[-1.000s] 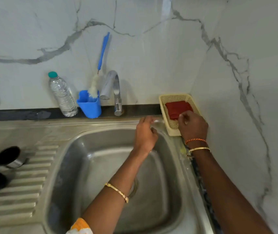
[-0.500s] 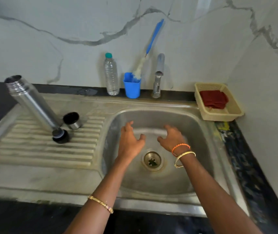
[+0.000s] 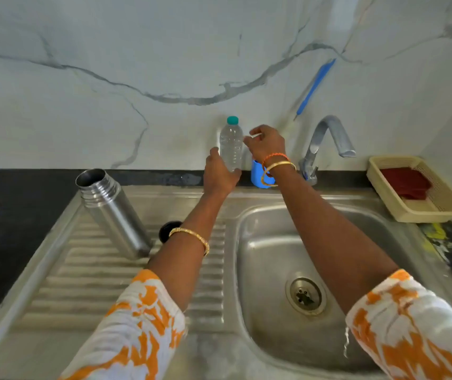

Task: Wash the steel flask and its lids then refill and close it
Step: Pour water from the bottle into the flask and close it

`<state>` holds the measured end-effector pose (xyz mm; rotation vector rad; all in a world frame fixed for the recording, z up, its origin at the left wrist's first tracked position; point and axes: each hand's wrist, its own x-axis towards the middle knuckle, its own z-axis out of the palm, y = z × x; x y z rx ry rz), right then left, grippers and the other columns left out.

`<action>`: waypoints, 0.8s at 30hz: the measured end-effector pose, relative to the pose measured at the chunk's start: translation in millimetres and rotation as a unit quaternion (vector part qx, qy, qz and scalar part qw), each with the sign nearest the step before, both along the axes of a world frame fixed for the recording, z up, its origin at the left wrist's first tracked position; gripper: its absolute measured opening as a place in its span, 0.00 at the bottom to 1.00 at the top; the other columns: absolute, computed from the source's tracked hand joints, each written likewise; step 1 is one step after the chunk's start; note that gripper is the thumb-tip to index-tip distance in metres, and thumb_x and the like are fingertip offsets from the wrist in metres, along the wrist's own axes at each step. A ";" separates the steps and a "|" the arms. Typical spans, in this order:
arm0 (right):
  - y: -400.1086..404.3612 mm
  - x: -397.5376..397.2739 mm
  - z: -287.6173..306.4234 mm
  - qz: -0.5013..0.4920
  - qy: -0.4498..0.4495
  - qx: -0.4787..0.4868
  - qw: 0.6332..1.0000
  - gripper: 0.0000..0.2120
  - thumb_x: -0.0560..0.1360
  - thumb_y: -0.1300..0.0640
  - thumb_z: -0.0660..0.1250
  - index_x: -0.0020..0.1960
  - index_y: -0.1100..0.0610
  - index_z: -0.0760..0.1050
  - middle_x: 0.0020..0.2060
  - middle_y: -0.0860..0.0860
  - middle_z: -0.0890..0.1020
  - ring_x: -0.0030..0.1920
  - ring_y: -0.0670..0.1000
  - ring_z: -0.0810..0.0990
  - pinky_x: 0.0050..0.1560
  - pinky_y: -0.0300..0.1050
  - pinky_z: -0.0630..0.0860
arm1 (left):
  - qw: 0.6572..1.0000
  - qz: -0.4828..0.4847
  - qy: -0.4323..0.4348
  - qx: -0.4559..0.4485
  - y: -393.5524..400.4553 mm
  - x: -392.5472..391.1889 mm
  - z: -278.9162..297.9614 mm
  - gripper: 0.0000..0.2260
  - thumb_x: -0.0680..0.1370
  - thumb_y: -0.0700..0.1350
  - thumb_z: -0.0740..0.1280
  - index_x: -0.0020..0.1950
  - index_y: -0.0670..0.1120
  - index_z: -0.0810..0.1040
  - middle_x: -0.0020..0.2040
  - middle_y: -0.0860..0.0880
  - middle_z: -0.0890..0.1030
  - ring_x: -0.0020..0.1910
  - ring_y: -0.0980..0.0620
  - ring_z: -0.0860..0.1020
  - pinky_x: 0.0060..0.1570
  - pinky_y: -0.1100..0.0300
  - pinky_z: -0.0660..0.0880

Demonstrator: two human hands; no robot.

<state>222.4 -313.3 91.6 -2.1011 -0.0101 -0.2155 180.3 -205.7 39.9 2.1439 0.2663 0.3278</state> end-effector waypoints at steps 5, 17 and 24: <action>26.6 49.7 8.9 0.035 0.010 -0.068 0.997 0.24 0.72 0.51 0.70 0.65 0.58 0.71 0.59 0.57 0.76 0.58 0.54 0.75 0.53 0.39 0.69 | 0.999 -0.014 -0.010 -0.036 7.1 56.8 1.9 0.36 0.68 0.47 0.77 0.70 0.42 0.63 0.62 0.43 0.75 0.59 0.44 0.75 0.50 0.56 0.73; 38.0 72.7 -5.9 -0.008 -0.125 -0.039 0.991 0.16 0.70 0.52 0.74 0.53 0.62 0.80 0.48 0.57 0.80 0.46 0.52 0.77 0.49 0.39 0.72 | 0.994 -0.007 -0.065 -0.084 16.5 90.8 -6.1 0.23 0.68 0.50 0.78 0.57 0.44 0.73 0.52 0.47 0.81 0.50 0.50 0.79 0.43 0.61 0.72; 25.6 3.3 56.3 0.033 -0.230 0.054 0.971 0.10 0.68 0.54 0.76 0.46 0.56 0.81 0.42 0.49 0.78 0.38 0.48 0.76 0.43 0.38 0.74 | 0.979 -0.025 -0.131 -0.157 5.5 18.2 58.6 0.28 0.66 0.49 0.79 0.56 0.47 0.66 0.50 0.51 0.79 0.45 0.57 0.79 0.38 0.68 0.74</action>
